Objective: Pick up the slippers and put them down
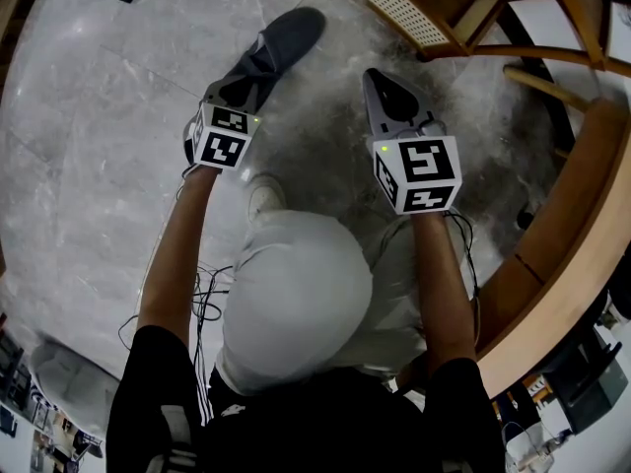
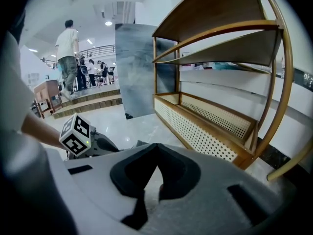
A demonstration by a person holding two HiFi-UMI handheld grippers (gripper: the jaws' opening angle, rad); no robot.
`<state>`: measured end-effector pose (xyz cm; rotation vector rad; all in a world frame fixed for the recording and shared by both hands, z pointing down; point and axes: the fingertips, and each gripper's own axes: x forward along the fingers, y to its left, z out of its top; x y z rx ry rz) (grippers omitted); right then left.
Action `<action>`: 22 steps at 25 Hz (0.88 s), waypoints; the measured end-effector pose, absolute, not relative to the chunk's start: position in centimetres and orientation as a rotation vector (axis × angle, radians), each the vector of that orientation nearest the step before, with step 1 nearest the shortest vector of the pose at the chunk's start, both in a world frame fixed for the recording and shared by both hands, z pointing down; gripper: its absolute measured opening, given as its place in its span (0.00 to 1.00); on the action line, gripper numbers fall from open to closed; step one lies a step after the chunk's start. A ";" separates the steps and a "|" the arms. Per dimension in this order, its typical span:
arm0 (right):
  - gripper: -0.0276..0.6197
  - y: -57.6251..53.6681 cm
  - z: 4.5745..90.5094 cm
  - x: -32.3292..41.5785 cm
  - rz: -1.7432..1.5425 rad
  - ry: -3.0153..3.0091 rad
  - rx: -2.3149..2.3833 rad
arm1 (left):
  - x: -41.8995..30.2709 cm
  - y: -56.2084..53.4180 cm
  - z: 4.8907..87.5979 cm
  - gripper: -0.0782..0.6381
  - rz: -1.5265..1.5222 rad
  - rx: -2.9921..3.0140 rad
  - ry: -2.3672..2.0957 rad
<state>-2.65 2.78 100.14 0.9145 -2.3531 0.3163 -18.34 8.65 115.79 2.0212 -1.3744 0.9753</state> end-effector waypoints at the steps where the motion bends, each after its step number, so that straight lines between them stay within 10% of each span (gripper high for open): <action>1: 0.04 2.8 100.2 -2.7 0.317 -2.353 0.913 | -18.3 8.7 115.9 0.13 0.976 2.020 -1.374; 22: 0.04 3.4 100.2 -2.7 0.310 -2.348 0.892 | -18.1 10.0 117.9 0.22 0.976 1.975 -1.307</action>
